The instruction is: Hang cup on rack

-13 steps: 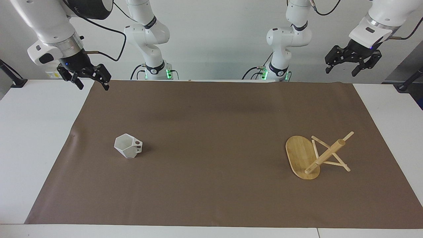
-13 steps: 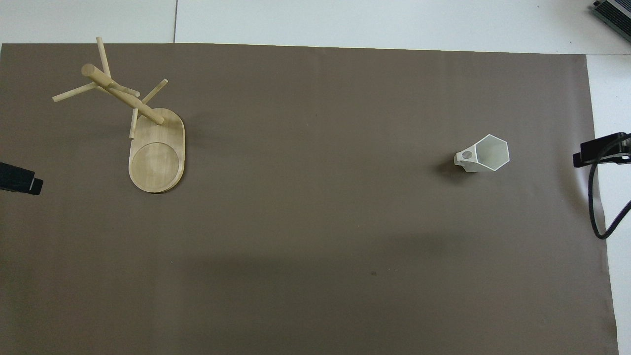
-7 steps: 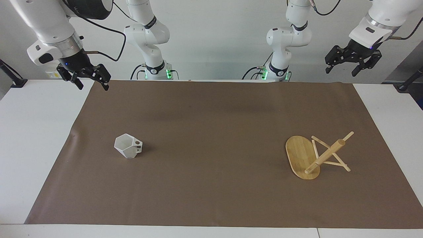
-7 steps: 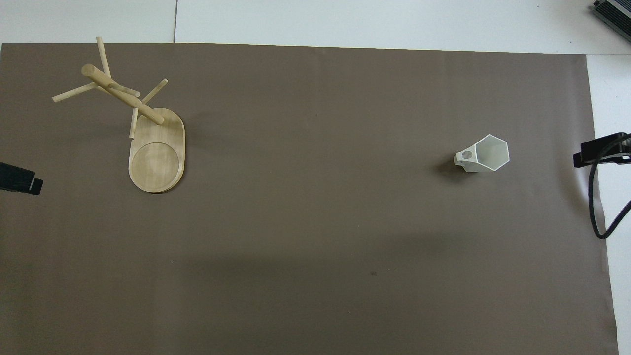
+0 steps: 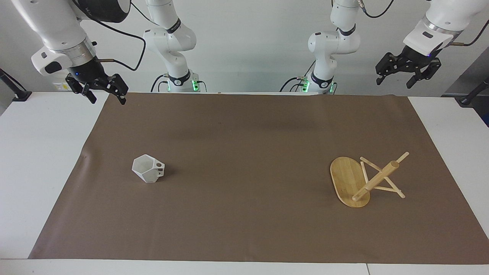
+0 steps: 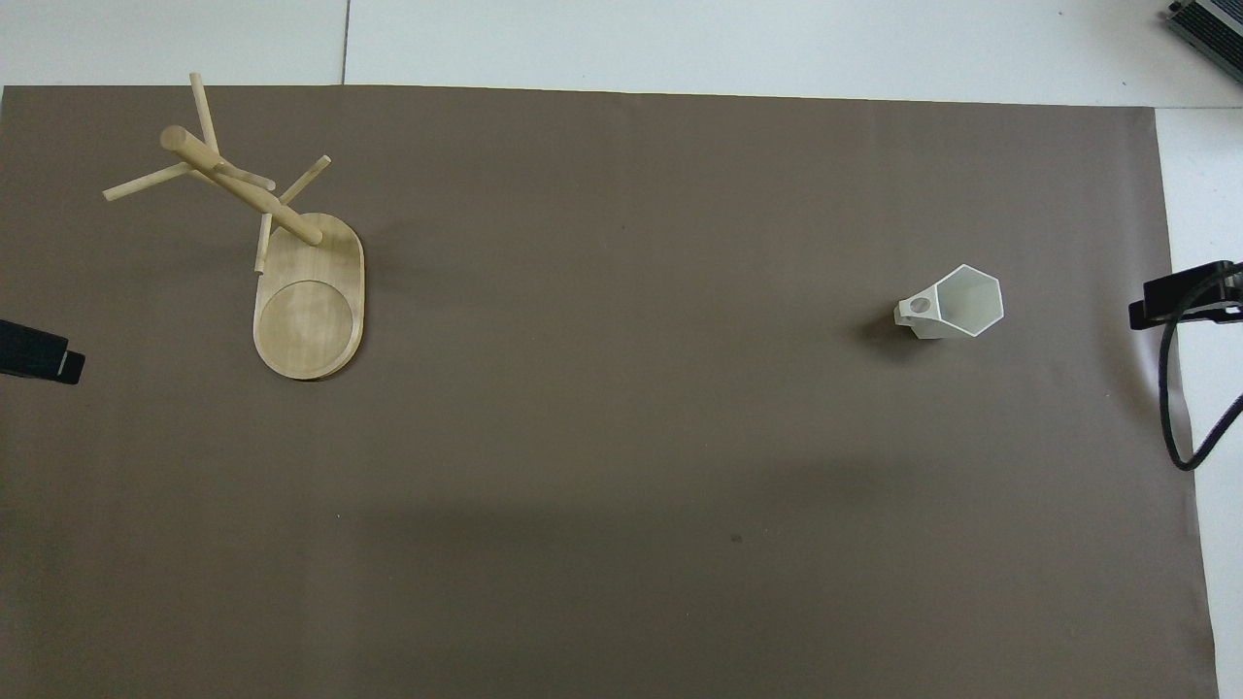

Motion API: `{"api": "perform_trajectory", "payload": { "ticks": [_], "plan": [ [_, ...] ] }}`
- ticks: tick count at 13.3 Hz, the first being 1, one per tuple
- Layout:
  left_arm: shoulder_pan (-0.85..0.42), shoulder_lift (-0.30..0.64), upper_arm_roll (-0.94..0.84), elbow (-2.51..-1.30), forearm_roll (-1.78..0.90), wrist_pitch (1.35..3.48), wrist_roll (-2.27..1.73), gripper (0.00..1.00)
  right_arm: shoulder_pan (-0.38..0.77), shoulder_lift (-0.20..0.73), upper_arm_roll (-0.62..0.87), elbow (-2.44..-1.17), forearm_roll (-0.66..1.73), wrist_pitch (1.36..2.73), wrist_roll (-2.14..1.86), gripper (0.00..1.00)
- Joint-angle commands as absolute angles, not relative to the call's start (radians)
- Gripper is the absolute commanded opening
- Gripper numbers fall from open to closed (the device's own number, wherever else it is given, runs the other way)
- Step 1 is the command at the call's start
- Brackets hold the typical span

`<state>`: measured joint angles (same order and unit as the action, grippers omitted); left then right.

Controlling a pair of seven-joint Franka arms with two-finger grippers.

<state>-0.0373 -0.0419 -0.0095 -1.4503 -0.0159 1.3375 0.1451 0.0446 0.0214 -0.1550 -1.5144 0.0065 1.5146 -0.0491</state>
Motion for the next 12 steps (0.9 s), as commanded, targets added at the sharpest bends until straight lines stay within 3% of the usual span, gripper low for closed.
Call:
{"api": "perform_trajectory", "payload": {
  "ticks": [1, 12],
  "plan": [
    [-0.035, -0.067, -0.011, -1.48, 0.002, 1.342, 0.152, 1.0, 0.037, 0.005, -0.149, -1.534, -0.012, 1.537, -0.043, 1.0],
    [-0.035, -0.067, -0.011, -1.48, 0.002, 1.342, 0.153, 1.0, 0.035, 0.005, -0.149, -1.534, -0.012, 1.539, -0.086, 1.0]
  ]
}}
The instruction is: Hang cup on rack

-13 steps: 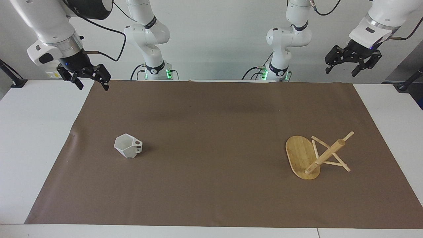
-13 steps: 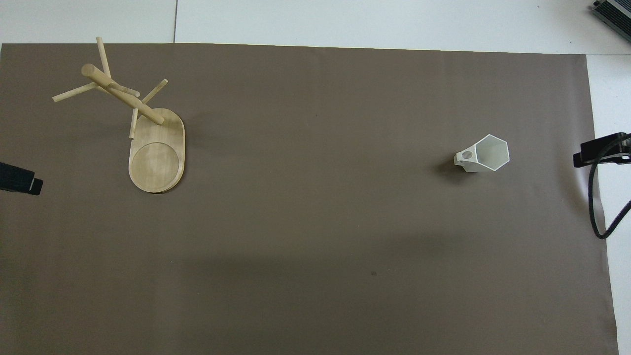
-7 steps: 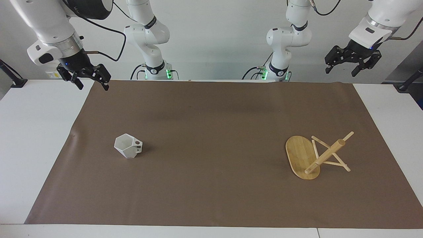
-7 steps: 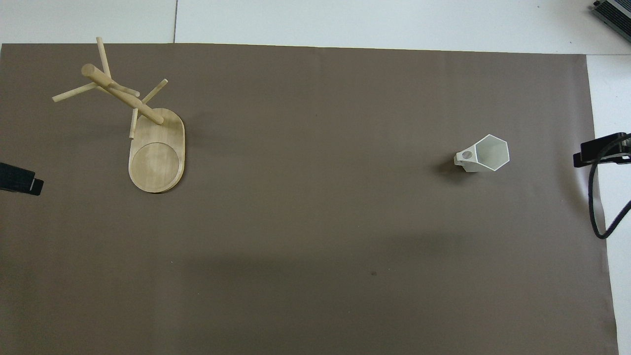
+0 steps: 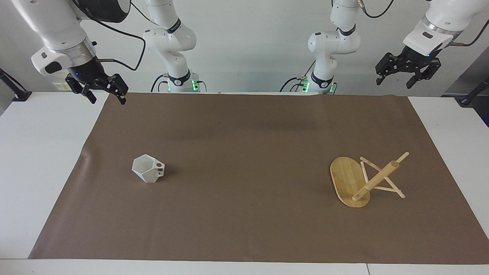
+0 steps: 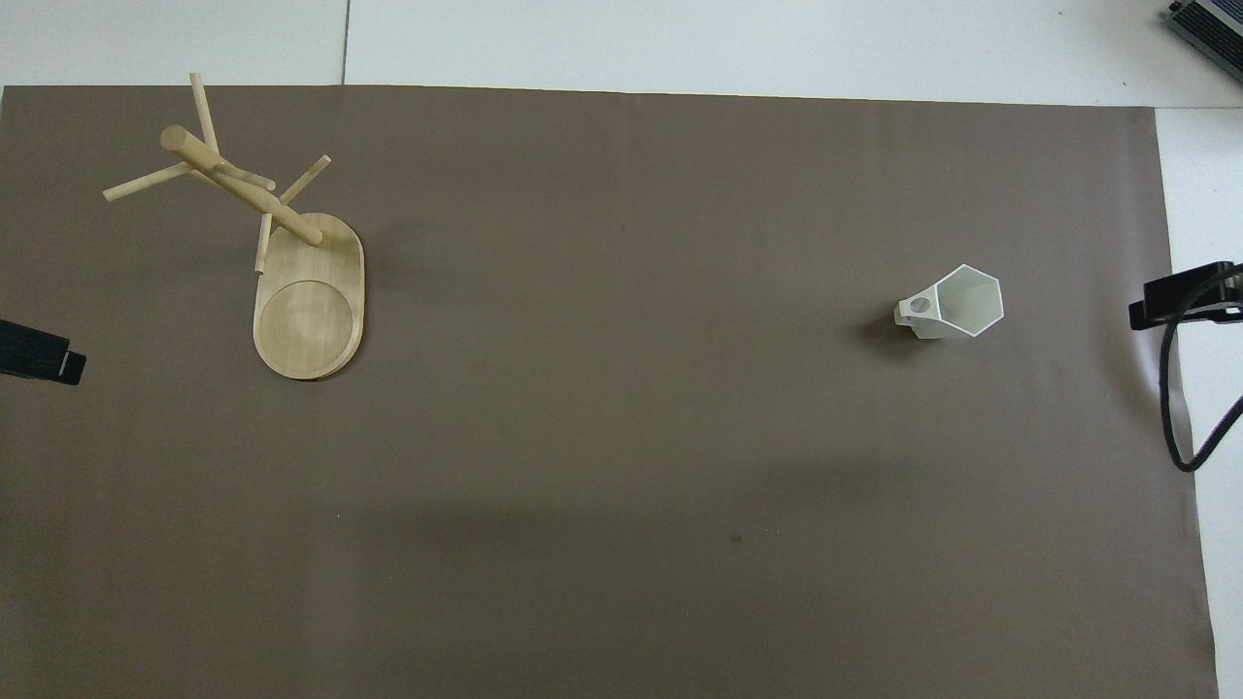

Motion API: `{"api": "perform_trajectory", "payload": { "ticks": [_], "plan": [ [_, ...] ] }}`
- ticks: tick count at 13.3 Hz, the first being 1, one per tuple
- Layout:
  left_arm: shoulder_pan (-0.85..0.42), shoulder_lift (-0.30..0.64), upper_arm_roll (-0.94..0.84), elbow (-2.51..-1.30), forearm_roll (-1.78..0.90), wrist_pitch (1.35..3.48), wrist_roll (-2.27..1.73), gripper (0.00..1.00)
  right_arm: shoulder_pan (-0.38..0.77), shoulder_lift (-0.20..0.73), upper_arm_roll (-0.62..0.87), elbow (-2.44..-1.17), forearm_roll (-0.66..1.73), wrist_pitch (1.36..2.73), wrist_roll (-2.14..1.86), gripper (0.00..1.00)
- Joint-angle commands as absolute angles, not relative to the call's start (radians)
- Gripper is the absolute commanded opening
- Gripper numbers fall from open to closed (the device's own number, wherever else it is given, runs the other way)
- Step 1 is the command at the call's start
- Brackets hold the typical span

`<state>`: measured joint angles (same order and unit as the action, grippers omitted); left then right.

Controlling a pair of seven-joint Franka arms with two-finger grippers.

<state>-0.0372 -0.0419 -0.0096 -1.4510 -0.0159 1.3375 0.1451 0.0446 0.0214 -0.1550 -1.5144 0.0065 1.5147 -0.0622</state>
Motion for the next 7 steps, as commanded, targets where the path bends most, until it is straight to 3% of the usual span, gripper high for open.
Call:
{"api": "perform_trajectory", "payload": {
  "ticks": [1, 7],
  "plan": [
    [-0.035, -0.067, -0.011, -1.48, 0.002, 1.342, 0.153, 1.0, 0.035, 0.005, -0.149, -1.534, -0.012, 1.539, -0.086, 1.0],
    [-0.035, -0.067, -0.011, -1.48, 0.002, 1.342, 0.153, 1.0, 0.035, 0.005, -0.149, -1.534, -0.014, 1.54, -0.129, 1.0]
  ]
}}
